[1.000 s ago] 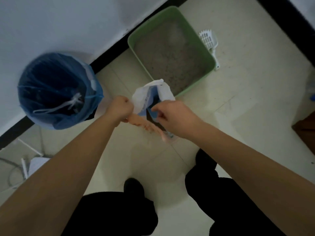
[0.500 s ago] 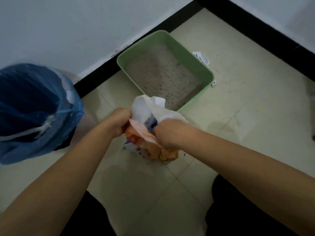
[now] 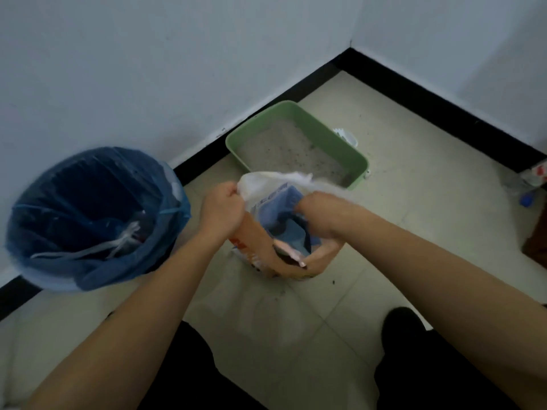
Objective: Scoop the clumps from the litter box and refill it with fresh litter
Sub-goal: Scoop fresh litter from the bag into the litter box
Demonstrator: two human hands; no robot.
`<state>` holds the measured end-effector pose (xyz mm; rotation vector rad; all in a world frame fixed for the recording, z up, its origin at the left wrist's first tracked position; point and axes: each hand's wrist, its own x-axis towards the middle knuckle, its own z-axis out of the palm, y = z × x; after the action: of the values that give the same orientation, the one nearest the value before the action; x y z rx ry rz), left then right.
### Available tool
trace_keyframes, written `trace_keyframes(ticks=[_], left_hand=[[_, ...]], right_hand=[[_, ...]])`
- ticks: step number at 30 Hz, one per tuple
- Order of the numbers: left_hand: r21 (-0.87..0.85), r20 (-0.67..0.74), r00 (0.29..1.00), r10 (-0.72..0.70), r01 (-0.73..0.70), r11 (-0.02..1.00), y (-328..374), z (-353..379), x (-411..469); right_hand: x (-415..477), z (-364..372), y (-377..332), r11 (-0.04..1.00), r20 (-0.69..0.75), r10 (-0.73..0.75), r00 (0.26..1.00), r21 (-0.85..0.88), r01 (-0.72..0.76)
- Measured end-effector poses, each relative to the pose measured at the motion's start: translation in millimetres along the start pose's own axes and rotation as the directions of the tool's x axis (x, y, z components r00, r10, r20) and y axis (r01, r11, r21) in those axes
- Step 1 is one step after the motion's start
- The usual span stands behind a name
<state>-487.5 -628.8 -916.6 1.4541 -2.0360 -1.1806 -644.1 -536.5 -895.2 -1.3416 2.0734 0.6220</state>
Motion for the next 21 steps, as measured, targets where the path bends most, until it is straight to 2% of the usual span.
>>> trace_keyframes(ticks=[2, 4, 7, 11, 15, 17, 21], left_hand=[[0.055, 0.006, 0.999, -0.037, 0.037, 0.998, -18.4, -2.6, -10.6], [0.101, 0.014, 0.998, -0.057, 0.055, 0.993, -28.7, -2.1, -15.0], [0.078, 0.044, 0.999, -0.015, 0.012, 0.997, -32.6, 3.1, -18.2], [0.058, 0.135, 0.986, 0.096, -0.104, 0.993, -27.7, 6.2, -28.7], [0.08, 0.184, 0.957, 0.222, -0.24, 0.967, -21.5, 6.1, -30.5], [0.066, 0.194, 0.953, 0.232, -0.249, 0.966, -19.8, 7.8, -26.2], [0.068, 0.252, 0.94, 0.228, -0.252, 0.965, -5.7, 12.6, -28.3]], right_hand=[[12.0, 28.4, -10.2, 0.998, 0.061, -0.015, 0.998, 0.065, 0.011], [18.1, 49.1, -20.7, 1.0, 0.151, 0.004, 0.989, 0.03, -0.009], [18.3, 65.2, -35.2, 1.0, 0.192, 0.018, 0.981, 0.016, -0.021], [6.8, 77.5, -40.8, 0.999, 0.146, 0.051, 0.988, -0.016, -0.049], [0.9, 69.2, -34.3, 0.981, 0.053, 0.093, 0.994, 0.168, -0.101], [-2.0, 57.3, -28.5, 0.967, 0.008, 0.092, 0.996, 0.238, -0.092], [-13.6, 39.7, -19.5, 0.964, -0.027, 0.077, 0.997, 0.258, -0.067]])
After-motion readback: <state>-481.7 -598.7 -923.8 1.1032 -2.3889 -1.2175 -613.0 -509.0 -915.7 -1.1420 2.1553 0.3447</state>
